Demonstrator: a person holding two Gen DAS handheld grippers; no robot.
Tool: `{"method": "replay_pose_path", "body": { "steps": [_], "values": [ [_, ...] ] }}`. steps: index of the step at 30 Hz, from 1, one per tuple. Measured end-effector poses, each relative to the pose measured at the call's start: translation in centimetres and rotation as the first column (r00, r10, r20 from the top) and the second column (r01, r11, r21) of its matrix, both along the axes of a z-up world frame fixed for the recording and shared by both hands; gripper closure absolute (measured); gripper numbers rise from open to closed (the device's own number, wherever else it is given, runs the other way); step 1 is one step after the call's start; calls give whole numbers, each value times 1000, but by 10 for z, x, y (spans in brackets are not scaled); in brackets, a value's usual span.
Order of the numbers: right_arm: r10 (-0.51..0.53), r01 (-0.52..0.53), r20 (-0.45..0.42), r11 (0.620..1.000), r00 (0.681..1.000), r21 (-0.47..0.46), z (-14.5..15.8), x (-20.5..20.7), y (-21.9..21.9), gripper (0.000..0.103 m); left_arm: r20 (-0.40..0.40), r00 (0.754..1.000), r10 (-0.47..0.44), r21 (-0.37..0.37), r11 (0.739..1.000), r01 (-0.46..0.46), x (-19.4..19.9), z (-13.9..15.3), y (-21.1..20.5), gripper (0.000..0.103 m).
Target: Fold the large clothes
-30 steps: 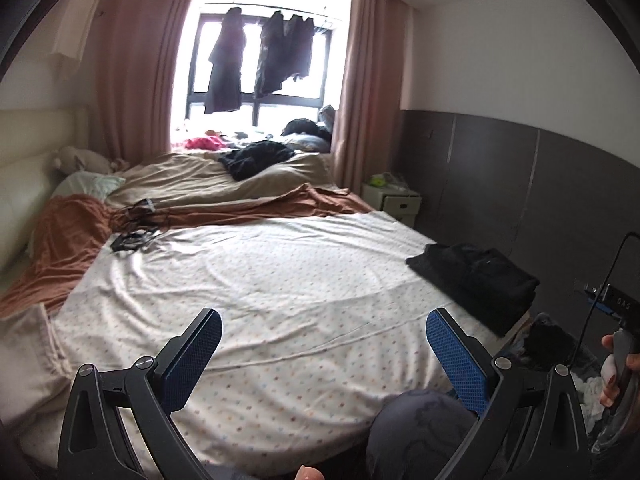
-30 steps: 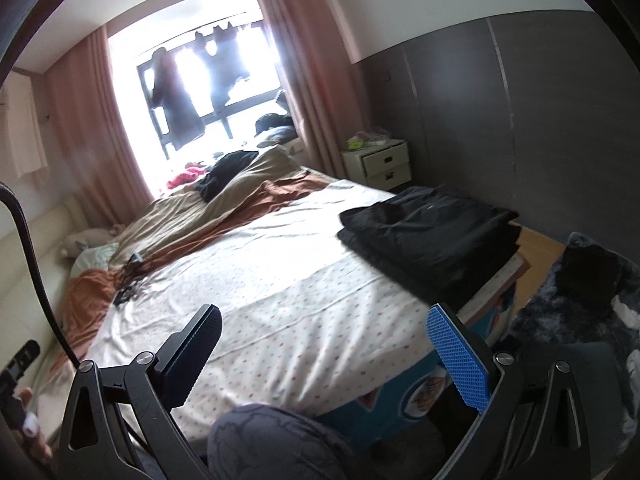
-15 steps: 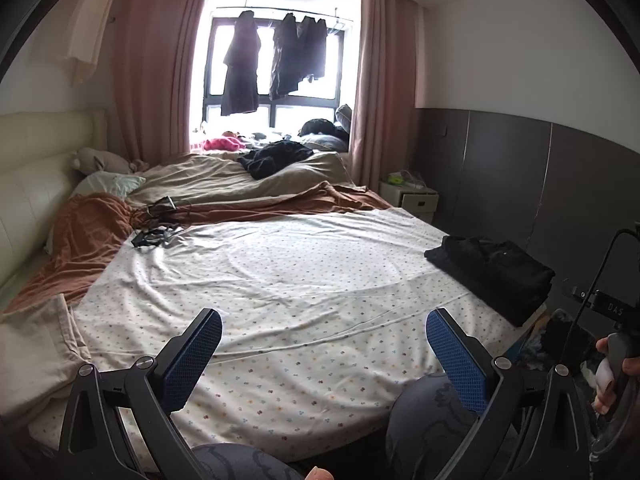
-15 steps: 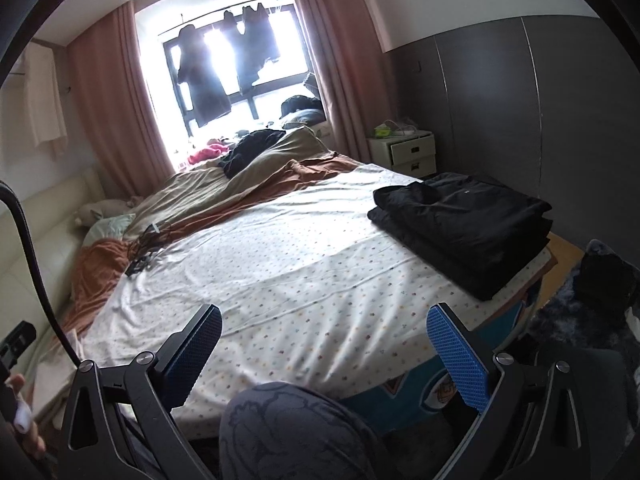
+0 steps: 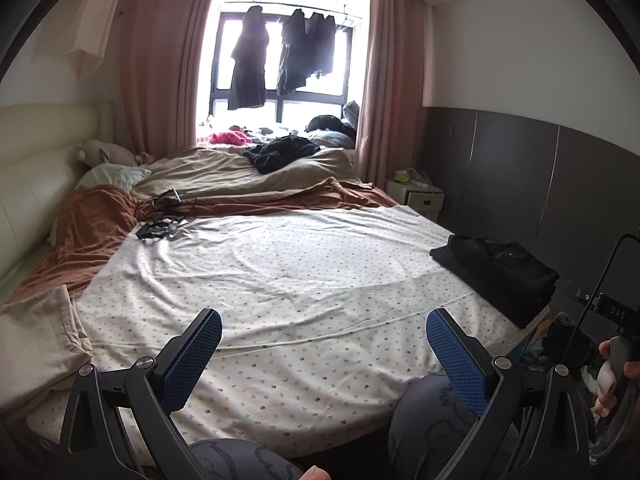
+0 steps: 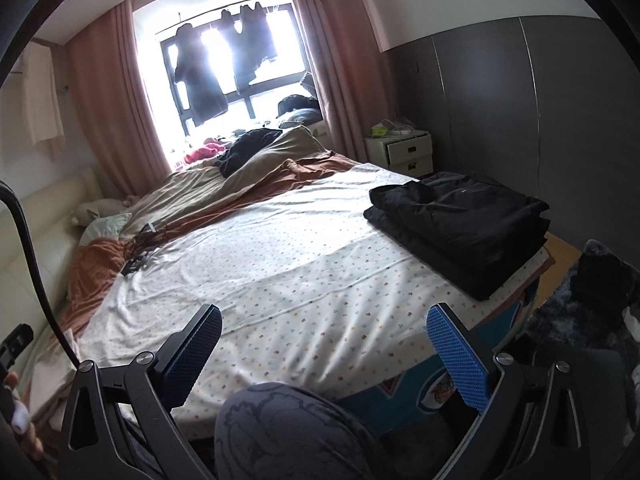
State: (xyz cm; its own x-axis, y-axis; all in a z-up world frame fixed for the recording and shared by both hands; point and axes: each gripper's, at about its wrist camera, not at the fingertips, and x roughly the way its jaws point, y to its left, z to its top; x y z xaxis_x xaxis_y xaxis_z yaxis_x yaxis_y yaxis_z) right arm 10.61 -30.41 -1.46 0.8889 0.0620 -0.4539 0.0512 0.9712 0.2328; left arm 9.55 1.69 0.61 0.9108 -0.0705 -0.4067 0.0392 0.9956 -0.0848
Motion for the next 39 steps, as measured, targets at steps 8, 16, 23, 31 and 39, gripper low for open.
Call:
{"method": "replay_pose_path", "body": {
  "steps": [8, 16, 23, 31, 39],
  "values": [
    [1, -1, 1, 1000, 1000, -1, 0, 1, -2, 0, 0, 1000, 6, 1, 1000, -6, 0, 1, 0, 0],
    [2, -2, -1, 1000, 1000, 1, -1, 2, -4, 0, -3, 1000, 7, -2, 1000, -7, 0, 0, -1, 0],
    [2, -2, -1, 1000, 1000, 1, -1, 2, -4, 0, -5, 1000, 8, -3, 1000, -8, 0, 1, -1, 0],
    [1, -1, -2, 1000, 1000, 1, -1, 2, -4, 0, -5, 1000, 12, -5, 1000, -12, -1, 0, 1, 0],
    [-3, 3, 1, 1000, 1000, 3, -2, 2, -6, 0, -6, 1000, 12, -7, 1000, -13, -2, -1, 2, 0]
  ]
}}
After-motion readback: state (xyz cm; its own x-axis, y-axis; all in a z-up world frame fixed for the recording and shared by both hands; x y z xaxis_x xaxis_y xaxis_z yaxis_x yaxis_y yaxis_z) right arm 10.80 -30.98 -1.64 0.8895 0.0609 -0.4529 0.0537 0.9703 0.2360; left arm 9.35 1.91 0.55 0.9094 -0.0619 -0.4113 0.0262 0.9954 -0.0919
